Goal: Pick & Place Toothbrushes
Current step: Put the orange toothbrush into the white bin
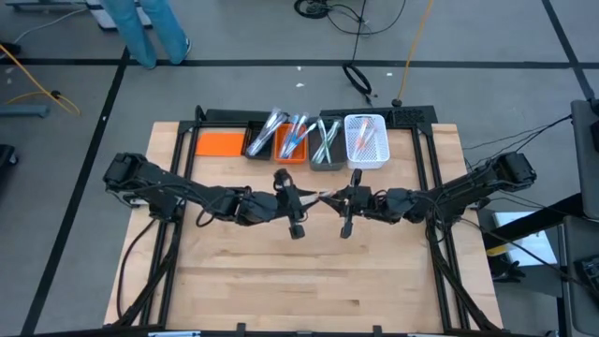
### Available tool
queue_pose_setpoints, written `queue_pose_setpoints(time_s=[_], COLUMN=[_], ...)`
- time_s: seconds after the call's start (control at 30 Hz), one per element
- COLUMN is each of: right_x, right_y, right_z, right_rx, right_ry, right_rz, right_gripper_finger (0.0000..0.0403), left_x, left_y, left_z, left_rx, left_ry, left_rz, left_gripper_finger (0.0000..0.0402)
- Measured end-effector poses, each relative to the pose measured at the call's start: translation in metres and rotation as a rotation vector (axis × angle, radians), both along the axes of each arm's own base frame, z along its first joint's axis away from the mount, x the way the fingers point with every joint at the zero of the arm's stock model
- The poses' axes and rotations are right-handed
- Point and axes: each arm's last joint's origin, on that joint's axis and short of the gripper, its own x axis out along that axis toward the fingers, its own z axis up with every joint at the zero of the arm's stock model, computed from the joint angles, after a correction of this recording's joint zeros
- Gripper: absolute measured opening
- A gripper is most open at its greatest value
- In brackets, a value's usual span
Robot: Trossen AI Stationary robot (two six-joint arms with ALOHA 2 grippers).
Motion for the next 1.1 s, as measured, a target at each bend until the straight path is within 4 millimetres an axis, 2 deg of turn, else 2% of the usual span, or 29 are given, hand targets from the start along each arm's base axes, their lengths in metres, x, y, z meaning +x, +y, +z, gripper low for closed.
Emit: queue_pose_setpoints(time_s=[0.17, 0.4, 0.9, 1.1], right_x=[-0.002, -0.014, -0.039, -0.049], right_y=[-0.002, -0.019, -0.097, -0.131], right_z=[-0.001, 0.005, -0.001, -0.003], right_rx=[-0.005, -0.001, 0.149, 0.223], right_ry=[0.041, 0.109, 0.273, 0.284], right_rz=[-0.056, -0.198, -0.516, -0.563], right_gripper_finger=[0.0016, 0.0016, 0.0016, 0.0016], left_x=[-0.003, -0.006, -0.009, -0.009], left_y=[0.001, 0.002, 0.001, -0.001], left_z=[-0.005, -0.014, -0.02, -0.02], left_rx=[0.047, -0.028, -0.149, -0.175], left_ry=[0.065, 0.122, 0.161, 0.168], left_rz=[0.049, 0.084, 0.05, 0.026], left_gripper_finger=[0.014, 0.0168, 0.0171, 0.017])
